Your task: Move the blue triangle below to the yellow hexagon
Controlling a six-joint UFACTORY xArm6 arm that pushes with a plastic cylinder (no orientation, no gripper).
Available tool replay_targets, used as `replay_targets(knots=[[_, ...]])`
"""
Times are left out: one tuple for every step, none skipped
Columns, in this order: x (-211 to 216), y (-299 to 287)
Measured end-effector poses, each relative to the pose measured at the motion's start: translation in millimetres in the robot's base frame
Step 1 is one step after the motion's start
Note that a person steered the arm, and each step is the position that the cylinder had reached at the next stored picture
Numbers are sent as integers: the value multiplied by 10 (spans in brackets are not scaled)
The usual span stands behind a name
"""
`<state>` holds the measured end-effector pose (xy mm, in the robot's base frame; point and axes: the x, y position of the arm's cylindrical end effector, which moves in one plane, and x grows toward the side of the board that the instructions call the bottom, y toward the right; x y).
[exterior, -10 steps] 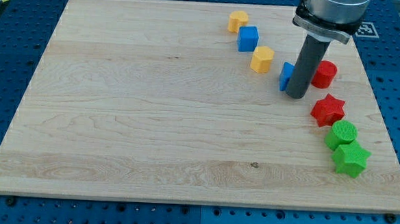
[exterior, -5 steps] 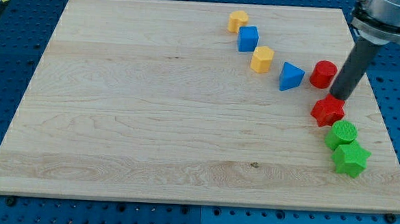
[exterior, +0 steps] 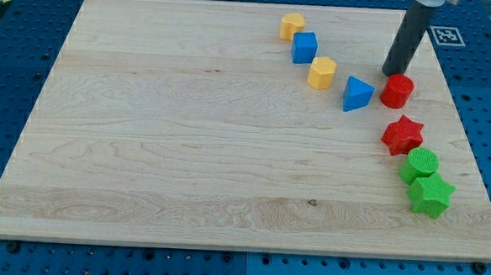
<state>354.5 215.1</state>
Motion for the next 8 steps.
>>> replay_targets(knots=[[151, 0], [256, 0], [423, -48], [494, -105], [480, -109], [480, -275], [479, -551], [479, -716]])
